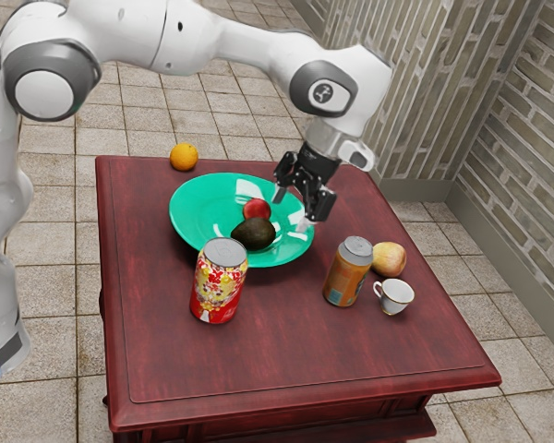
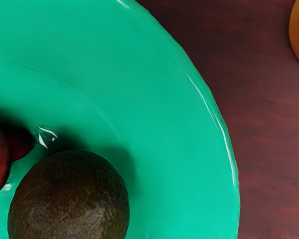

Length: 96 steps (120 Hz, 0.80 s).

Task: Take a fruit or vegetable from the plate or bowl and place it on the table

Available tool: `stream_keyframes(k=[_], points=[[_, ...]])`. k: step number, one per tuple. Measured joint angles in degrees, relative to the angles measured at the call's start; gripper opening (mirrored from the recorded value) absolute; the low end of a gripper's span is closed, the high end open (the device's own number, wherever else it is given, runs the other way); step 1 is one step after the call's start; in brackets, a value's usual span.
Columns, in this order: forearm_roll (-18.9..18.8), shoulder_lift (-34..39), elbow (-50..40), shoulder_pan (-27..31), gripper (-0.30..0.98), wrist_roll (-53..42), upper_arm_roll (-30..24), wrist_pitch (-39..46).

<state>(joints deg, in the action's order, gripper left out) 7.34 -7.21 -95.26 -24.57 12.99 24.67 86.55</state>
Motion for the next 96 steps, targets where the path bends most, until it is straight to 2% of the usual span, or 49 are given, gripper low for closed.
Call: stream_keyframes(k=[17, 40, 68, 84, 96], points=[[-2.75, 1.00, -1.87, -0.26, 0.69, -3.29, 0.71, -0.20], [-3.76, 1.08, -5.67, -2.03, 0.69, -6.48, 1.87, 0.64], [-5.74, 1.00, -6.16, -4.04, 0.69, -9.50, 2.08, 1.67], [-8.90, 1.13, -5.89, -5.93, 0.69, -10.88, 2.15, 3.82], [-12.51, 4.08, -5.86, -6.09, 0.69, -11.62, 2.05, 5.29]])
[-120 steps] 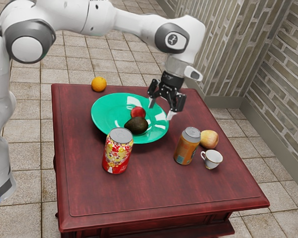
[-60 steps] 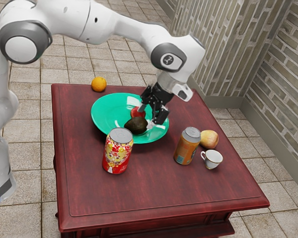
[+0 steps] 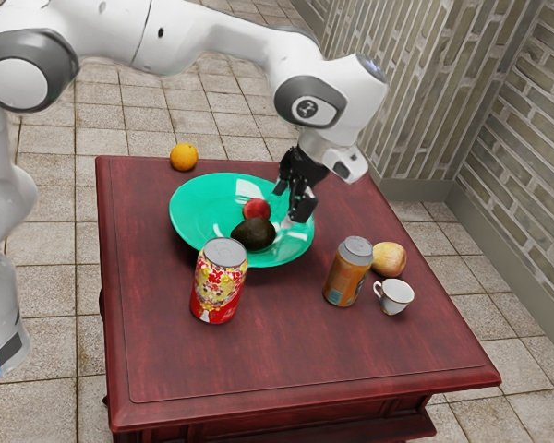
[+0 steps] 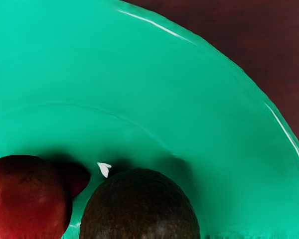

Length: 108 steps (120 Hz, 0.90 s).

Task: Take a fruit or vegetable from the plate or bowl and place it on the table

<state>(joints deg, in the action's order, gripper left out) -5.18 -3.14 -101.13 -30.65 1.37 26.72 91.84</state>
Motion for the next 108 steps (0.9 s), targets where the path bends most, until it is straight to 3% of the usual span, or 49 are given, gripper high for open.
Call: stream_keyframes(k=[21, 41, 68, 108], points=[[-8.07, 8.54, -4.96, -1.43, 0.69, 0.11, -1.98, 3.09], [-10.80, 10.83, -5.69, -6.03, 0.69, 0.83, -3.50, 4.70], [-10.25, 10.93, -7.14, -4.61, 0.69, 2.08, -2.79, 5.57], [-4.54, 15.66, -17.51, 3.18, 0.69, 3.64, -3.05, 10.24]])
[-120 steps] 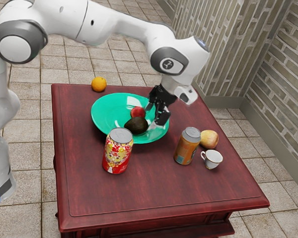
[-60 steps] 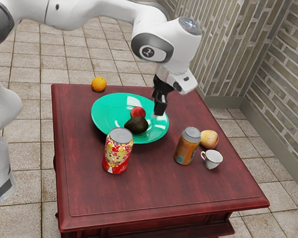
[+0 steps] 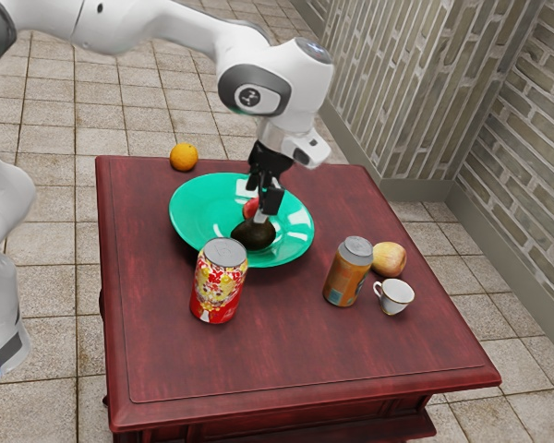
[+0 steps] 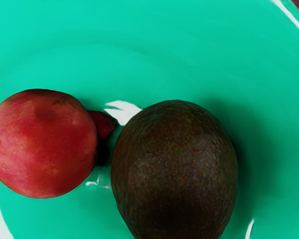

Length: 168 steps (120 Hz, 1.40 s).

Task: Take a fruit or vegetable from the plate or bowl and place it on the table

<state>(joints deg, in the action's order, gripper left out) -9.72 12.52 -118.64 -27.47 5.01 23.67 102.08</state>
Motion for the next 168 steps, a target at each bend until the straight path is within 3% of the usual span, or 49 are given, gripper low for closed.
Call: stream_keyframes(k=[81, 168], points=[[1.99, 3.00, -6.61, 2.69, 0.69, 1.18, -0.01, 4.99], [-1.32, 3.06, -6.18, 2.37, 0.69, -0.35, 0.57, 8.20]])
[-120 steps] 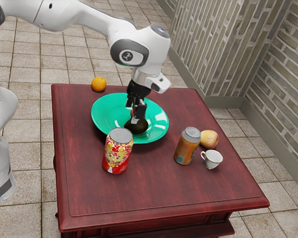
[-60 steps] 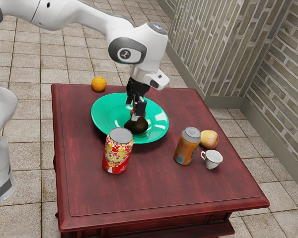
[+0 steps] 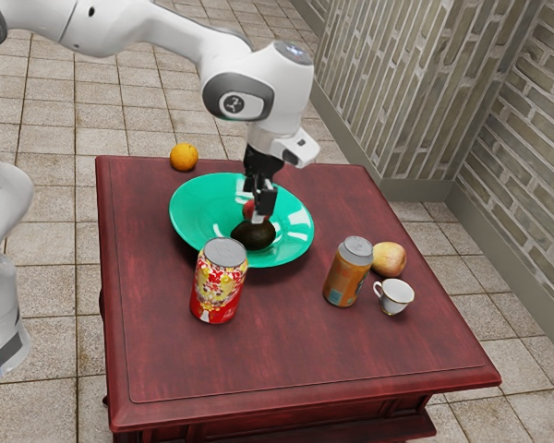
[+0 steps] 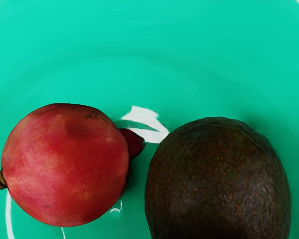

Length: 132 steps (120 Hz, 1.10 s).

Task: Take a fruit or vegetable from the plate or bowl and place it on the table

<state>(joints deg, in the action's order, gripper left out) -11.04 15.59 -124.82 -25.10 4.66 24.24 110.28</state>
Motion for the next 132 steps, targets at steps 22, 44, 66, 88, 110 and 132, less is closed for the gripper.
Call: stream_keyframes(k=[22, 44, 66, 88, 110, 132], points=[[0.42, -0.49, 0.30, -0.79, 0.69, -0.35, 0.12, 1.45], [0.84, -0.76, 0.42, -1.50, 0.69, -0.59, 0.19, 2.23], [2.89, -1.25, 0.31, -1.49, 0.69, -0.72, 0.84, 2.58], [3.94, -1.28, 0.19, -1.53, 0.69, -0.85, 1.23, 2.89], [4.14, -1.18, 0.36, -3.30, 0.69, -1.03, 2.25, 3.73], [4.26, -1.30, 0.05, -4.12, 0.69, -1.22, 3.90, 4.69]])
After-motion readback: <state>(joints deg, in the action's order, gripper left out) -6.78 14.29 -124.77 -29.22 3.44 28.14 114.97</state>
